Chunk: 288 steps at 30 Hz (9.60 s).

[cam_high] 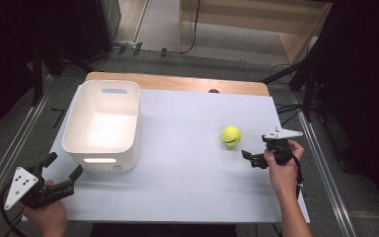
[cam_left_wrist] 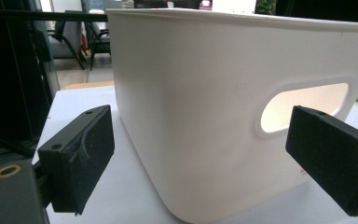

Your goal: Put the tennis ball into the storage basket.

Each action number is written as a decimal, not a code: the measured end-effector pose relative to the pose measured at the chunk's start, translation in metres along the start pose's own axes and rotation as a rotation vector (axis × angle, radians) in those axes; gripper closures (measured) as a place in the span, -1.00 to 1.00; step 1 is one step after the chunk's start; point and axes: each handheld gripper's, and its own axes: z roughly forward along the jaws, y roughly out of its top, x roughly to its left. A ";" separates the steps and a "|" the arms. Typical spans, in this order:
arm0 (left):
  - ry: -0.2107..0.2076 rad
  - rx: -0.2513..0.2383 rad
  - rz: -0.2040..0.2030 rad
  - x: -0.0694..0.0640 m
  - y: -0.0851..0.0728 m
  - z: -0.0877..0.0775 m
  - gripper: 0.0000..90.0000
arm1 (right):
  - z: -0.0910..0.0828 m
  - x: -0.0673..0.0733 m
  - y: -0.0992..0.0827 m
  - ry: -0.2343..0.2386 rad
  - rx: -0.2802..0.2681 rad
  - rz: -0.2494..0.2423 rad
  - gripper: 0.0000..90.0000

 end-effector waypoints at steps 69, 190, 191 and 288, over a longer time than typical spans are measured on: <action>-0.012 -0.010 -0.013 0.002 0.000 0.000 -0.83 | 0.098 0.001 0.051 0.003 0.290 0.026 -0.47; -0.015 0.039 0.033 -0.004 0.001 0.005 -0.83 | 0.094 0.185 0.216 0.424 0.147 -0.407 -0.46; -0.018 0.039 0.031 -0.003 0.001 0.005 -0.83 | 0.093 0.186 0.217 0.425 0.149 -0.407 -0.46; -0.020 0.041 0.021 -0.003 0.001 0.006 -0.83 | 0.086 0.185 0.183 0.358 0.015 -0.392 -1.00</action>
